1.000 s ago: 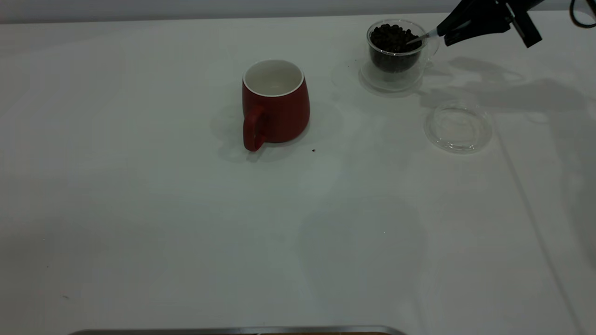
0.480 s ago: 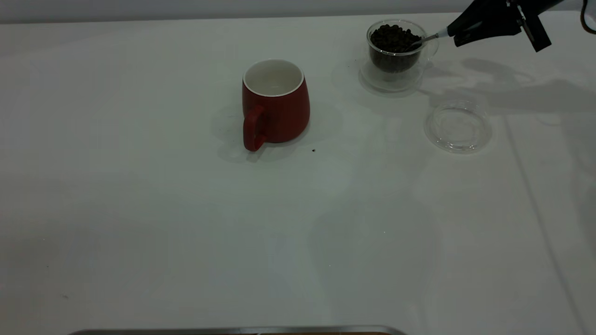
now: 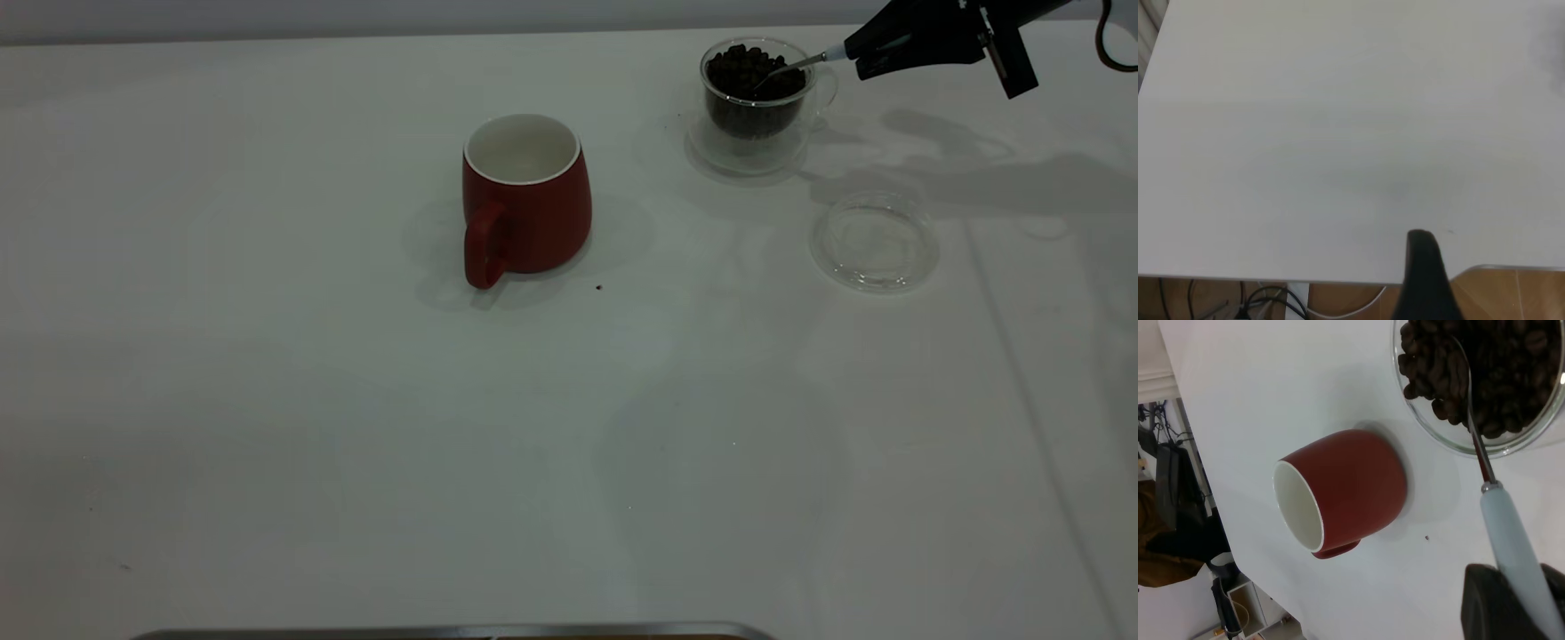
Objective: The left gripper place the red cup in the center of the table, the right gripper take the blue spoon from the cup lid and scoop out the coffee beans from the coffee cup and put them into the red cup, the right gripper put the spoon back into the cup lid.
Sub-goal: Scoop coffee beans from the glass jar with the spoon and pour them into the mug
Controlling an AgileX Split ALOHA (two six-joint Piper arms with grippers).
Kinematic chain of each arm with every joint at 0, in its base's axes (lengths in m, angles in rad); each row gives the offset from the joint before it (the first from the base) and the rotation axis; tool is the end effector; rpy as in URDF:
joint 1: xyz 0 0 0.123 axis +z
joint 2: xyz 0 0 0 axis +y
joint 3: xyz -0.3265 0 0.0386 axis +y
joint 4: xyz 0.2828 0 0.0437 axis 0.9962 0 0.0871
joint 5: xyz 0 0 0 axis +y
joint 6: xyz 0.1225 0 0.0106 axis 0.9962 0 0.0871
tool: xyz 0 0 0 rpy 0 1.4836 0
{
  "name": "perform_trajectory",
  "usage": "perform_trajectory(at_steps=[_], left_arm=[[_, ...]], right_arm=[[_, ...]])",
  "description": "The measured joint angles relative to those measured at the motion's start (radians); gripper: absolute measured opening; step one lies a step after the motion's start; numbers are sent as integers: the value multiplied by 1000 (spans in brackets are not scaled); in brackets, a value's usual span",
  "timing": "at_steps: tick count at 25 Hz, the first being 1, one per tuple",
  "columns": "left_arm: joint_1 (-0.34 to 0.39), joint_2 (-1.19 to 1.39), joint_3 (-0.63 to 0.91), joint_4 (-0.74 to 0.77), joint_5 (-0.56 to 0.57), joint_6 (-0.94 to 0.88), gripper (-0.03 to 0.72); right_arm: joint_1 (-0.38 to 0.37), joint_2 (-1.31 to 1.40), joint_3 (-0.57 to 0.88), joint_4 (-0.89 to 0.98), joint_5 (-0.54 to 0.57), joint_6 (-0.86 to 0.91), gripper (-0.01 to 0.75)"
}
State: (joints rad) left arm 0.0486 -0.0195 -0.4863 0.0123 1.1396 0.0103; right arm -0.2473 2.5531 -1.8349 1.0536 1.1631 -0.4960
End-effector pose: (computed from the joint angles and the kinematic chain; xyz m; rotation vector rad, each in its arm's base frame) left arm 0.0039 0.0016 0.2665 -0.0418 2.1173 0.0499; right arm 0.5486 -0.0373 0.0452 0.4247 2.6598 1.3299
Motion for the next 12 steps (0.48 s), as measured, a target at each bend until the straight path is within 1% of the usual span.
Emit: perform_trajectory(at_steps=[12], left_arm=[[0, 0, 0, 0, 0, 0, 593]], right_arm=[[-12, 0, 0, 35, 10, -20, 107]])
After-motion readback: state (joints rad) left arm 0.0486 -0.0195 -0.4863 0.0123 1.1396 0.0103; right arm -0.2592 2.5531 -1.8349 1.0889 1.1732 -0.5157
